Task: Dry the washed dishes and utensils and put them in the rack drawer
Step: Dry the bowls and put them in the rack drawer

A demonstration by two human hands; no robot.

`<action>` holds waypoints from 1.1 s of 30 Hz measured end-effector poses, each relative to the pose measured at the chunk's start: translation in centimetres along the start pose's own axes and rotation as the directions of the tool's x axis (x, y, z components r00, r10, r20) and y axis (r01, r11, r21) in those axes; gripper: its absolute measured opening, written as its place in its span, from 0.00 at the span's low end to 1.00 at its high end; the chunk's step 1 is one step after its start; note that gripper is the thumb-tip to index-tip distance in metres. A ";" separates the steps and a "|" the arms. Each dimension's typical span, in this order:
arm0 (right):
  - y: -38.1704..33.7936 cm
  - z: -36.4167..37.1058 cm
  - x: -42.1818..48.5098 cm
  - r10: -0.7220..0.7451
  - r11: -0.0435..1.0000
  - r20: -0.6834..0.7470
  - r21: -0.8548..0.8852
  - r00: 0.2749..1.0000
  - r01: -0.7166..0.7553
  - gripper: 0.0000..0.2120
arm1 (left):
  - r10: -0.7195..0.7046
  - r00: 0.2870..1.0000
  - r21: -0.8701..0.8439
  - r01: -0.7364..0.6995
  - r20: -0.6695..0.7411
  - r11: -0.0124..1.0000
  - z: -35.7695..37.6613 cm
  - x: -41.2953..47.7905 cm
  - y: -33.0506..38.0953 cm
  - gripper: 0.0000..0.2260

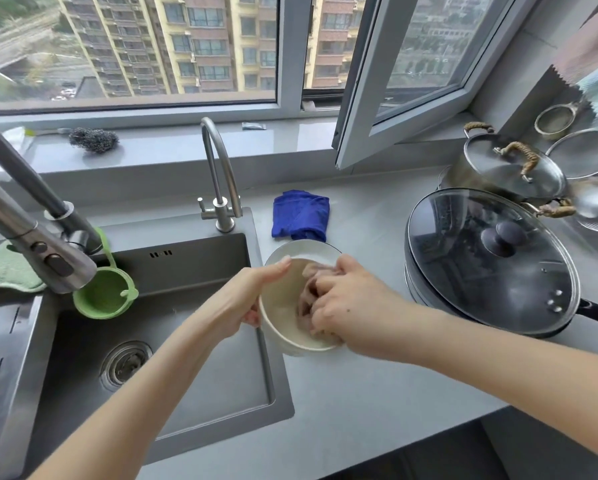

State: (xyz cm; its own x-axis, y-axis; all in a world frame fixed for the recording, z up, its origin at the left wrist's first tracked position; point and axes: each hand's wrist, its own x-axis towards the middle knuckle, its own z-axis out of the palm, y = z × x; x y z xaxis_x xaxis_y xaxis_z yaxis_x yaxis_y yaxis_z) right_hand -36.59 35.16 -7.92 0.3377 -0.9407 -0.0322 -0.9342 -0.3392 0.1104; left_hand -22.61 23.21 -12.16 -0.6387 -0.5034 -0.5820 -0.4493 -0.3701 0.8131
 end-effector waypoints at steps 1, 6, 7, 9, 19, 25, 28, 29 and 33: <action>0.8 -0.4 -0.5 0.072 0.995 -0.119 0.071 0.990 -0.063 0.10 | 0.000 1.000 -0.045 0.001 0.011 0.999 -0.2 0.0 0.1 0.26; 2.6 -4.1 -2.5 0.582 0.755 -0.369 0.575 0.725 -0.313 0.23 | -0.008 0.998 -0.147 -0.001 -0.060 0.989 -1.1 -0.1 -0.8 0.23; 2.2 -4.1 -2.5 0.555 0.723 -0.270 0.625 0.787 -0.296 0.22 | 0.002 0.997 -0.164 -0.015 -0.078 0.986 -0.9 -0.1 -0.8 0.23; 1.3 -2.7 -2.0 0.381 0.611 0.029 0.742 0.924 -0.275 0.24 | 0.040 0.993 -0.163 -0.058 -0.114 0.985 -0.5 0.0 -0.8 0.23; 1.8 1.5 2.5 0.591 0.633 -0.019 0.630 0.806 -0.450 0.47 | 0.259 0.953 0.008 -0.261 -0.159 0.965 1.6 -0.4 0.7 0.32; 1.3 3.4 4.4 0.810 -0.252 0.467 0.824 0.354 -0.508 0.15 | 0.350 0.835 0.273 -0.251 -0.424 0.929 3.0 -0.5 2.7 0.19; -0.1 5.0 4.8 0.569 -0.769 0.746 0.632 0.346 -0.098 0.18 | 0.426 0.685 0.365 -0.244 -0.592 0.899 3.5 0.1 3.1 0.19; -0.6 5.3 5.1 0.526 -0.823 0.763 0.568 0.376 -0.002 0.20 | 0.446 0.634 0.366 -0.264 -0.632 0.892 3.8 0.3 2.8 0.20; 0.4 4.1 5.8 0.663 -0.721 0.721 0.687 0.203 -0.087 0.11 | 0.458 0.652 0.291 -0.354 -0.605 0.889 4.9 -0.7 0.1 0.24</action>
State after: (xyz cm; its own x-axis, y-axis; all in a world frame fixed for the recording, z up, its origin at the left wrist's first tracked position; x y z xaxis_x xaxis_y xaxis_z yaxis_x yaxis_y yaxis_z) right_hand -35.45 29.60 -12.14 -0.6334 -0.4205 -0.6496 0.5656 0.3213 -0.7595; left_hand -25.23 27.38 -11.65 -0.2440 -0.9697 -0.0134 -0.3547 0.0764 0.9319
